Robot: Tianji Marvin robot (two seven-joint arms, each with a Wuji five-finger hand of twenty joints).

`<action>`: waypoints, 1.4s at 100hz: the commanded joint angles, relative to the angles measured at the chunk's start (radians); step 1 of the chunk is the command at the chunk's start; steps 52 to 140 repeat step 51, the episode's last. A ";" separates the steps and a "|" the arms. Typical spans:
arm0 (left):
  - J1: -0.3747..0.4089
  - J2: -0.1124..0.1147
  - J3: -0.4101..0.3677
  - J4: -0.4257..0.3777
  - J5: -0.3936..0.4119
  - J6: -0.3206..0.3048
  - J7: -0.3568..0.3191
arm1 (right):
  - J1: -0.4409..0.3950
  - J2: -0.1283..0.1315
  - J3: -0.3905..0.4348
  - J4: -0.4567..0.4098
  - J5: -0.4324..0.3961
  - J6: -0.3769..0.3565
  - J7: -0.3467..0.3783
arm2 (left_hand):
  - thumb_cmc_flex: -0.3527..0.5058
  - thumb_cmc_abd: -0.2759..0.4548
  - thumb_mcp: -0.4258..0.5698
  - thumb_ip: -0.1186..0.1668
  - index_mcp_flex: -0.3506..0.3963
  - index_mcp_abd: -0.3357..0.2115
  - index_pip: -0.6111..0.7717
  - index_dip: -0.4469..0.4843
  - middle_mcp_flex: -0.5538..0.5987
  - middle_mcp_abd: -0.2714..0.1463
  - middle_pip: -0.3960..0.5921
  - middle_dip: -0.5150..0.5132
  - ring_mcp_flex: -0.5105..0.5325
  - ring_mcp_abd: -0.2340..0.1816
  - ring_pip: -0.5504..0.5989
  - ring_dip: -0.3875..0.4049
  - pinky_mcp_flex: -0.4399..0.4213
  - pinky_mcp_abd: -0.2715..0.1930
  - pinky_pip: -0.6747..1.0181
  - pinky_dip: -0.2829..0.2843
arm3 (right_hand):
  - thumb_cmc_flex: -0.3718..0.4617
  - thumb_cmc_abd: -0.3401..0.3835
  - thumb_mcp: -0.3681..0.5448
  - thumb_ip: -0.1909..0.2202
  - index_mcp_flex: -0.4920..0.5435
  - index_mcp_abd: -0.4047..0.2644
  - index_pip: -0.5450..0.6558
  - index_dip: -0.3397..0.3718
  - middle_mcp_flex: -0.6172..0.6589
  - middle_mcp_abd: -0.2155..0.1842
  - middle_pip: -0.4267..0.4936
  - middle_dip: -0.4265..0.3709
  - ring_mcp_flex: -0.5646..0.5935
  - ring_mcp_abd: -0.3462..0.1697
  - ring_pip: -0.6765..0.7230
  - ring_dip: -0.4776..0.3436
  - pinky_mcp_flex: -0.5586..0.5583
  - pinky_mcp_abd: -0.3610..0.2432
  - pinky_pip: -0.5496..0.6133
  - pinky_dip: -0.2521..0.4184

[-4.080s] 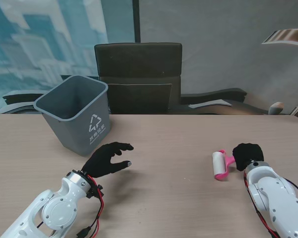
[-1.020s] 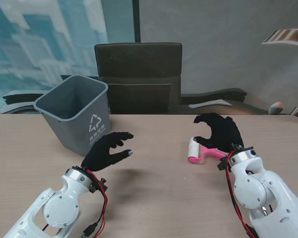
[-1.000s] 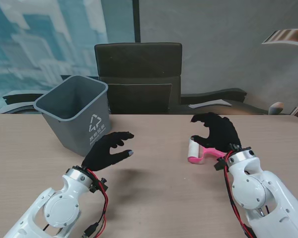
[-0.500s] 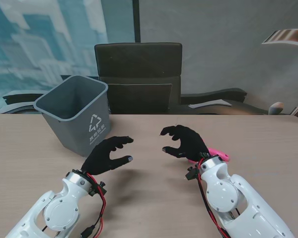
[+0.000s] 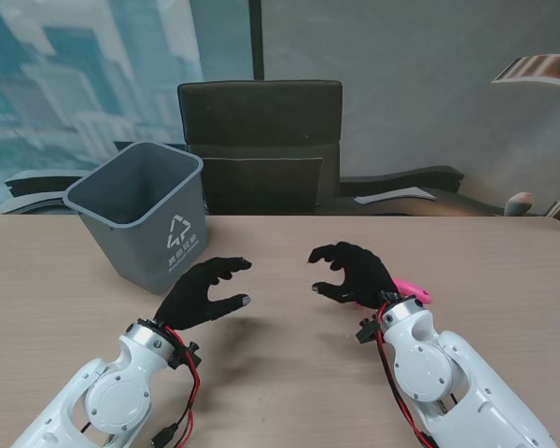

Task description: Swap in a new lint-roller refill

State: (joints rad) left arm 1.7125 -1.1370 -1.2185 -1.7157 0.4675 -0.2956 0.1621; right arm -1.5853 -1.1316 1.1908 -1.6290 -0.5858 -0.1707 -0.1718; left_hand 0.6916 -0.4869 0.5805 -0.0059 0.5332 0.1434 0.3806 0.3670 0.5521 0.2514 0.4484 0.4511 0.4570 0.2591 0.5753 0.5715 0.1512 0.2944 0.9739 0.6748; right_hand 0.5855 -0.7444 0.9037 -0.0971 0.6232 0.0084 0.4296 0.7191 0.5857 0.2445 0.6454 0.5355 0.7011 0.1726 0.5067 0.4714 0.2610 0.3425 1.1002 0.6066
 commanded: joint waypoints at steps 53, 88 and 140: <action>0.002 0.000 -0.001 -0.013 -0.006 0.005 -0.024 | -0.013 0.001 0.016 -0.006 -0.008 0.003 0.018 | -0.013 -0.005 0.013 -0.016 -0.015 -0.003 -0.017 -0.006 -0.024 -0.011 0.003 -0.027 -0.020 -0.020 -0.005 -0.008 -0.011 -0.032 -0.011 -0.003 | -0.018 -0.001 0.003 0.040 0.010 -0.025 0.006 0.006 0.002 -0.012 -0.018 -0.001 -0.018 -0.026 -0.015 -0.007 -0.020 -0.008 -0.013 -0.002; 0.002 0.000 -0.001 -0.013 -0.006 0.005 -0.024 | -0.013 0.001 0.016 -0.006 -0.008 0.003 0.018 | -0.013 -0.005 0.013 -0.016 -0.015 -0.003 -0.017 -0.006 -0.024 -0.011 0.003 -0.027 -0.020 -0.020 -0.005 -0.008 -0.011 -0.032 -0.011 -0.003 | -0.018 -0.001 0.003 0.040 0.010 -0.025 0.006 0.006 0.002 -0.012 -0.018 -0.001 -0.018 -0.026 -0.015 -0.007 -0.020 -0.008 -0.013 -0.002; 0.002 0.000 -0.001 -0.013 -0.006 0.005 -0.024 | -0.013 0.001 0.016 -0.006 -0.008 0.003 0.018 | -0.013 -0.005 0.013 -0.016 -0.015 -0.003 -0.017 -0.006 -0.024 -0.011 0.003 -0.027 -0.020 -0.020 -0.005 -0.008 -0.011 -0.032 -0.011 -0.003 | -0.018 -0.001 0.003 0.040 0.010 -0.025 0.006 0.006 0.002 -0.012 -0.018 -0.001 -0.018 -0.026 -0.015 -0.007 -0.020 -0.008 -0.013 -0.002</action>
